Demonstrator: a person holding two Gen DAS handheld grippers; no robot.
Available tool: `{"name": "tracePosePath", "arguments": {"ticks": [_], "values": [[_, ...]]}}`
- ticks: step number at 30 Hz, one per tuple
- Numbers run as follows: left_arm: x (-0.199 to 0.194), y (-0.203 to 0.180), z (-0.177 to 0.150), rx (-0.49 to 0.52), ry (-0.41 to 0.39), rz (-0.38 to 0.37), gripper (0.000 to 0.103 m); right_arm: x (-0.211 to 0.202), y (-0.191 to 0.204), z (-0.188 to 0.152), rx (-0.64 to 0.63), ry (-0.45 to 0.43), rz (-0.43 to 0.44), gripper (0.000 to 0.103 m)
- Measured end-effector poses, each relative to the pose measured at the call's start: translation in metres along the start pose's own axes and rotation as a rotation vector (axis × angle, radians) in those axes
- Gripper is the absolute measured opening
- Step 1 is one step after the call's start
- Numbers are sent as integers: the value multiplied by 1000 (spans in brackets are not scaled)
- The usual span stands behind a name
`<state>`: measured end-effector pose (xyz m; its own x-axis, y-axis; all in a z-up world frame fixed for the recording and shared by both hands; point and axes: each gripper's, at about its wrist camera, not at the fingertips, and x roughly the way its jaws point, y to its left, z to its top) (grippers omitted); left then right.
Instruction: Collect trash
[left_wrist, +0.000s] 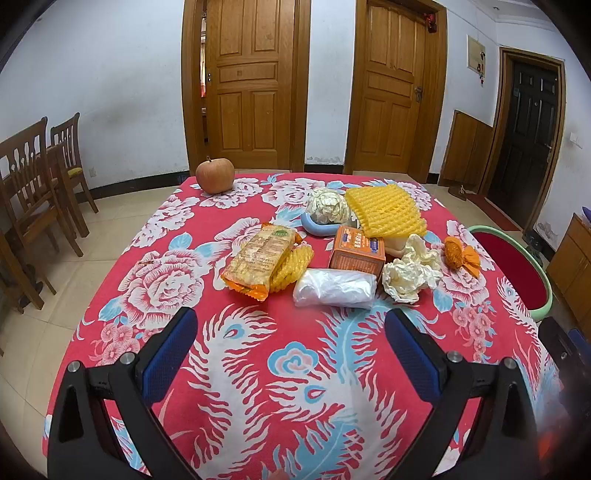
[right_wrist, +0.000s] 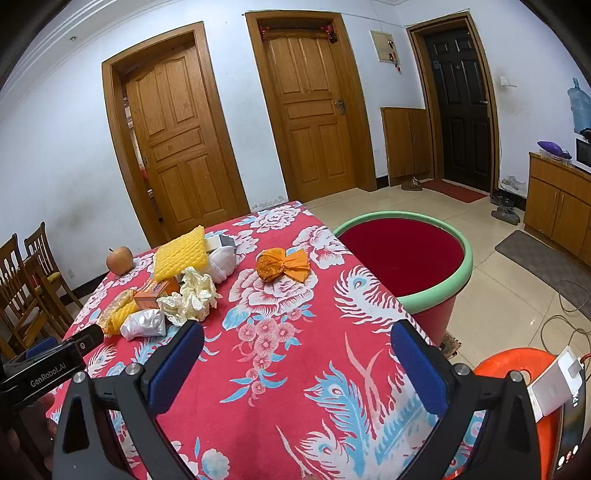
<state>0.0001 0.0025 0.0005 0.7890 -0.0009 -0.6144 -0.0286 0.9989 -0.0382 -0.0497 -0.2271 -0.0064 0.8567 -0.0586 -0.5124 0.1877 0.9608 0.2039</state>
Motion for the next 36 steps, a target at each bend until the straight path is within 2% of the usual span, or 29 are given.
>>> {"name": "tracePosePath", "arguments": {"ticks": [36], "values": [[-1,2,1,-7,-1,-2,100,0,1,-1,1,4,0,103]]}}
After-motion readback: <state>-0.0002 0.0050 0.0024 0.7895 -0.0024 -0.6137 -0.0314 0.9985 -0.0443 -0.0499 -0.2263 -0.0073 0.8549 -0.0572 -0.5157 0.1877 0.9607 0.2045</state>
